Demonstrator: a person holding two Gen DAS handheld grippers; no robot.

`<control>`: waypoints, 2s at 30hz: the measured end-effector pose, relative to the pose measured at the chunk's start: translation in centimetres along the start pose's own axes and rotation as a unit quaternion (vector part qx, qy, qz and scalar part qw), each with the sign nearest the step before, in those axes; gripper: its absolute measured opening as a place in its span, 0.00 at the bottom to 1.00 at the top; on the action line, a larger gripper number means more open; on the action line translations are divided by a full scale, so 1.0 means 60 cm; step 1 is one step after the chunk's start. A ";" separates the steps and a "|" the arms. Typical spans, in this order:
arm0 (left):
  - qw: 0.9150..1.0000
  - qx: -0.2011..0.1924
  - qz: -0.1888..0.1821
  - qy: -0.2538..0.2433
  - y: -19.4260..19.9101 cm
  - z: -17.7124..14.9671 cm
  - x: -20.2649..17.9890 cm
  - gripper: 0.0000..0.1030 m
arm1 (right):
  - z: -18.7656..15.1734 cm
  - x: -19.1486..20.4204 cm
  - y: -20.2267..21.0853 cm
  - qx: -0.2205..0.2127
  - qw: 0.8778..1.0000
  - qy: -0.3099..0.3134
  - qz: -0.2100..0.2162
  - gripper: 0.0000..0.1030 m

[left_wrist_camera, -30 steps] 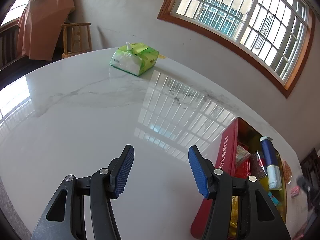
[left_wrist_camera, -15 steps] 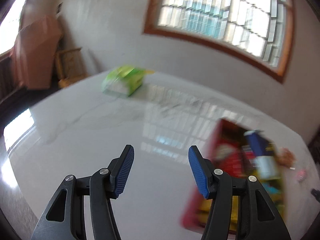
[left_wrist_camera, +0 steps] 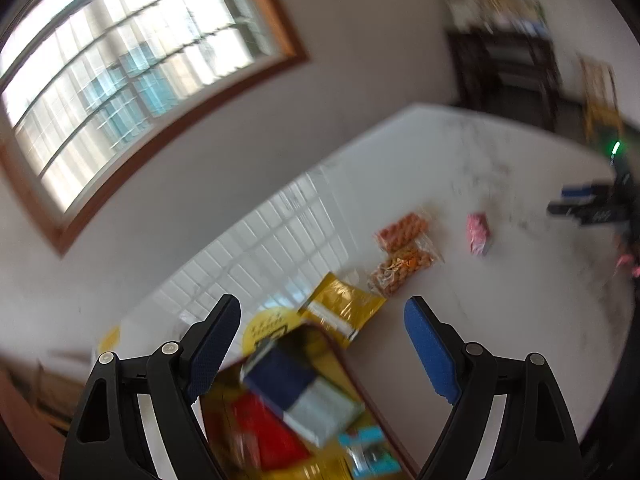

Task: Organize snacks
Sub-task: 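Move the left gripper to the yellow foil bag and grasp it, then lift the yellow bag with the left gripper while the right gripper grasps the pink-wrapped box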

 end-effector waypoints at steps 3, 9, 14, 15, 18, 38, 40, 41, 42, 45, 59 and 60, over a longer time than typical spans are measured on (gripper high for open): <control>0.994 0.083 -0.055 0.048 -0.091 0.046 0.006 0.82 | -0.003 -0.001 0.004 0.000 1.000 -0.011 0.017 0.74; 0.943 0.250 -0.110 0.192 -0.248 0.050 0.063 0.82 | -0.005 -0.004 0.005 -0.001 0.999 -0.019 0.050 0.74; 0.907 0.312 -0.101 0.266 -0.314 0.024 0.099 0.82 | -0.006 0.001 0.002 0.004 0.997 -0.015 0.072 0.74; 0.902 0.319 -0.101 0.273 -0.322 0.018 0.102 0.82 | -0.006 0.001 0.002 0.003 0.997 -0.015 0.075 0.74; 0.882 0.345 -0.112 0.300 -0.349 -0.001 0.102 0.82 | -0.004 0.001 0.005 0.000 0.996 -0.017 0.085 0.74; 0.895 0.325 -0.059 0.301 -0.362 -0.005 0.034 0.55 | -0.001 -0.003 0.001 0.002 0.995 -0.024 0.096 0.81; 0.897 0.298 -0.062 0.321 -0.340 0.001 0.033 0.55 | -0.001 -0.004 0.002 0.002 0.995 -0.027 0.095 0.82; 0.899 0.283 -0.061 0.329 -0.327 0.007 0.033 0.55 | -0.001 -0.003 0.002 0.002 0.995 -0.027 0.095 0.83; 0.903 0.260 -0.051 0.337 -0.305 0.013 0.035 0.55 | -0.001 -0.003 0.002 0.001 0.995 -0.026 0.095 0.83; 0.905 0.219 -0.057 0.360 -0.249 0.022 0.034 0.55 | -0.002 0.004 0.000 0.004 0.996 -0.017 0.093 0.83; 0.894 0.174 -0.152 0.385 -0.070 -0.010 -0.064 0.56 | 0.024 0.145 -0.072 0.022 0.988 -0.004 0.154 0.83; 0.893 0.173 -0.152 0.387 -0.062 -0.018 -0.066 0.55 | 0.027 0.158 -0.082 0.024 0.988 -0.005 0.150 0.83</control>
Point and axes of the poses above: each gripper's, at about its wrist camera, not at the fingertips, and y roughly against the way its jaws point, x to its left, z to its top, the point moved 3 cm from there along -y, roughly the way its jaws point, and after that the axes turned 1 degree about -z, right-handed, at the moved point
